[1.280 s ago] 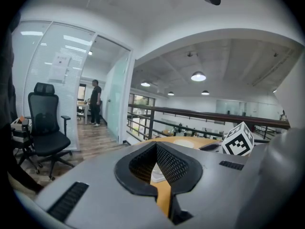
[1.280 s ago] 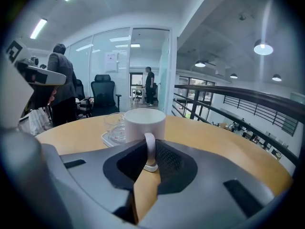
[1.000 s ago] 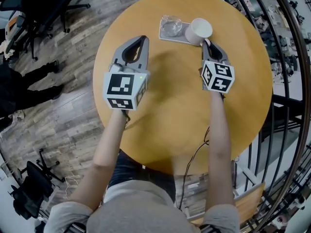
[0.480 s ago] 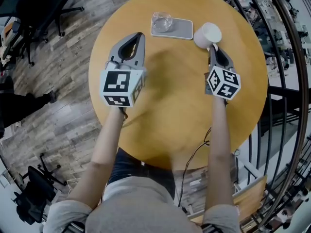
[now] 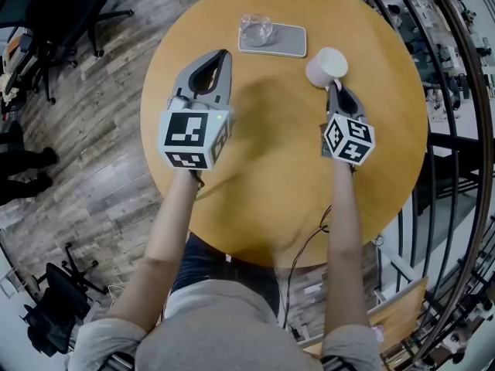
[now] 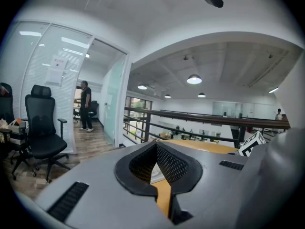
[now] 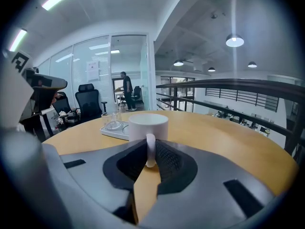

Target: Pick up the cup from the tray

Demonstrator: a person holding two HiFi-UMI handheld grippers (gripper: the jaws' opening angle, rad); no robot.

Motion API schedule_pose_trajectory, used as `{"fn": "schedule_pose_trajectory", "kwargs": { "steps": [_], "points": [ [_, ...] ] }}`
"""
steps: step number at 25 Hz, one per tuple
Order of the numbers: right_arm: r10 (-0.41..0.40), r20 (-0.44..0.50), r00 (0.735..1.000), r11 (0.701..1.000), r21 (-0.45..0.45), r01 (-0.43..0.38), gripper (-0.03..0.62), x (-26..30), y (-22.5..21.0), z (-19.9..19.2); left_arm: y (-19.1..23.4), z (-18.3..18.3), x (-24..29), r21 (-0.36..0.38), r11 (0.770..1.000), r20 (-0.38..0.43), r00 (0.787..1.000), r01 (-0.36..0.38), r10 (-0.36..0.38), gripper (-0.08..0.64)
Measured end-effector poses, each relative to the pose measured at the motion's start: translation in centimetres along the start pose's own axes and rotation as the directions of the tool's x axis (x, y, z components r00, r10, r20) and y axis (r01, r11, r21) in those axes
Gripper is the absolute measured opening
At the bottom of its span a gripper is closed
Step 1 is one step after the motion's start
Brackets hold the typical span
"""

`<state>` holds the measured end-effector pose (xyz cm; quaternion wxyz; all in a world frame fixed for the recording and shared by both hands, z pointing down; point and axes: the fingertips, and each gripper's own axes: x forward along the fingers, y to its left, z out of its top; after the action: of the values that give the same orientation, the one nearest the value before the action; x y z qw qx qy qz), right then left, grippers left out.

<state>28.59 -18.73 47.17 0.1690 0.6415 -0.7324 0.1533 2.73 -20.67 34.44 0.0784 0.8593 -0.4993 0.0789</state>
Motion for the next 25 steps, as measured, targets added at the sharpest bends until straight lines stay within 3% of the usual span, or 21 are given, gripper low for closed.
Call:
{"fn": "schedule_pose_trajectory", "kwargs": {
  "steps": [8, 15, 20, 21, 22, 23, 25],
  "points": [
    [-0.025, 0.002, 1.000, 0.999, -0.040, 0.025, 0.046, 0.2, 0.7, -0.9, 0.1, -0.3, -0.6, -0.007, 1.000, -0.002, 1.000, -0.006, 0.006, 0.006],
    [-0.034, 0.010, 0.999, 0.999, -0.020, 0.034, 0.046, 0.2, 1.1, -2.2, 0.4, -0.8, -0.8, -0.009, 1.000, -0.004, 1.000, -0.005, 0.005, 0.006],
    [-0.040, -0.016, 0.999, 0.997, -0.064, 0.039, 0.048, 0.5, 1.5, -2.8, 0.5, -0.8, -1.0, -0.014, 1.000, -0.004, 1.000, -0.009, 0.008, 0.005],
    [-0.036, -0.020, 0.999, 0.998, -0.062, 0.035, 0.064, 0.6, 1.5, -2.9, 0.4, -0.8, -1.0, -0.014, 1.000, -0.003, 1.000, -0.008, 0.008, 0.006],
    [-0.030, -0.022, 0.999, 0.998, -0.052, 0.029, 0.173, 0.8, 1.6, -2.9, 0.4, -0.9, -1.0, -0.014, 1.000, -0.003, 1.000, -0.008, 0.008, 0.006],
    [-0.025, -0.020, 0.999, 0.999, -0.041, 0.025, 0.209, 0.9, 1.7, -2.8, 0.3, -0.9, -1.0, -0.015, 1.000, -0.003, 1.000, -0.007, 0.007, 0.006],
    [-0.026, -0.009, 1.000, 0.999, -0.033, 0.026, 0.210, 0.9, 1.9, -2.5, 0.4, -1.0, -1.0, -0.018, 1.000, -0.001, 1.000, -0.007, 0.007, 0.006]
  ]
}}
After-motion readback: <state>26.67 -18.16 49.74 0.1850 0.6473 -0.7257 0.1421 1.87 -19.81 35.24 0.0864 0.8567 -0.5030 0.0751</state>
